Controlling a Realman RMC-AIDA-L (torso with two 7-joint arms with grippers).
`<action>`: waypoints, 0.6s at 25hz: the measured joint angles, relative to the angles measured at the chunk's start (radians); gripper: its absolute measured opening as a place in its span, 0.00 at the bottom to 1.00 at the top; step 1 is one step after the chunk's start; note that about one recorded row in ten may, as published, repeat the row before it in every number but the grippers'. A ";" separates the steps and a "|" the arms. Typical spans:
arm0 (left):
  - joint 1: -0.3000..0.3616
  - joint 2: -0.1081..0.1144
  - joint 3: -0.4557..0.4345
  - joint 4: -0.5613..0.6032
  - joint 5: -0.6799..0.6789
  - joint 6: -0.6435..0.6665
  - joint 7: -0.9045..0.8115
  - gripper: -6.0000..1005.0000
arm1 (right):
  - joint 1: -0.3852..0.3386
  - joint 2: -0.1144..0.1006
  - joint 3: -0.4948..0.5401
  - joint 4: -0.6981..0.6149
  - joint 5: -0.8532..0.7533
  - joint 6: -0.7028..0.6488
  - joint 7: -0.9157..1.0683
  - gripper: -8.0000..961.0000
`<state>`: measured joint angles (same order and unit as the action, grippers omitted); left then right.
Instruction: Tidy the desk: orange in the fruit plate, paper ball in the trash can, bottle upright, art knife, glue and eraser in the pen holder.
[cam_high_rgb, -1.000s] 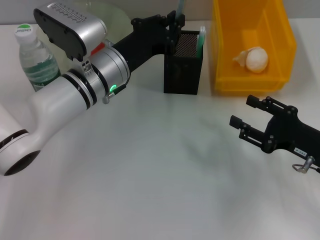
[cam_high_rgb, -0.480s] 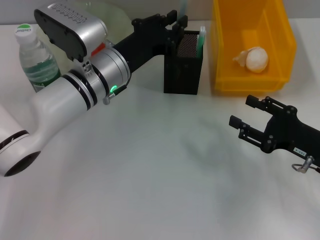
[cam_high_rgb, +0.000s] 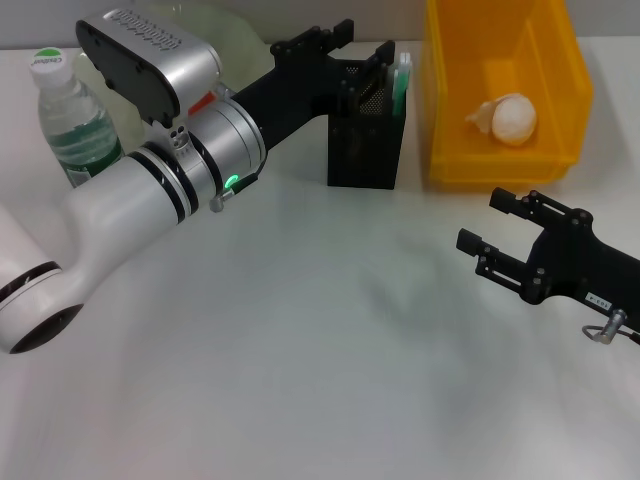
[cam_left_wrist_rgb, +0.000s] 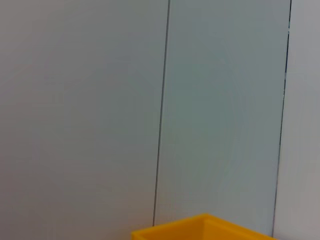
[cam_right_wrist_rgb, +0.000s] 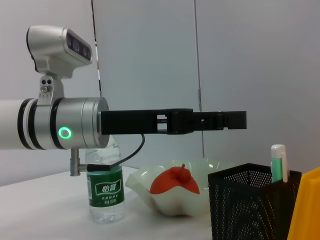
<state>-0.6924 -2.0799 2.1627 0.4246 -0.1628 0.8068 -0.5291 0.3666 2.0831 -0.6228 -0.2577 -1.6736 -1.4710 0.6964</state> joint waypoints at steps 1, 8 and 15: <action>0.000 0.000 0.000 0.000 0.000 0.000 0.000 0.45 | 0.000 0.000 0.000 0.000 0.000 0.000 0.000 0.72; -0.003 0.000 0.000 0.001 -0.002 -0.001 -0.008 0.66 | 0.000 0.000 0.000 0.000 0.000 0.000 0.000 0.72; 0.015 -0.001 0.000 0.001 0.004 0.023 -0.043 0.80 | 0.000 0.000 0.000 0.000 0.001 0.000 0.000 0.72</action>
<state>-0.6779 -2.0813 2.1630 0.4253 -0.1591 0.8298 -0.5722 0.3666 2.0831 -0.6227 -0.2577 -1.6730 -1.4711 0.6964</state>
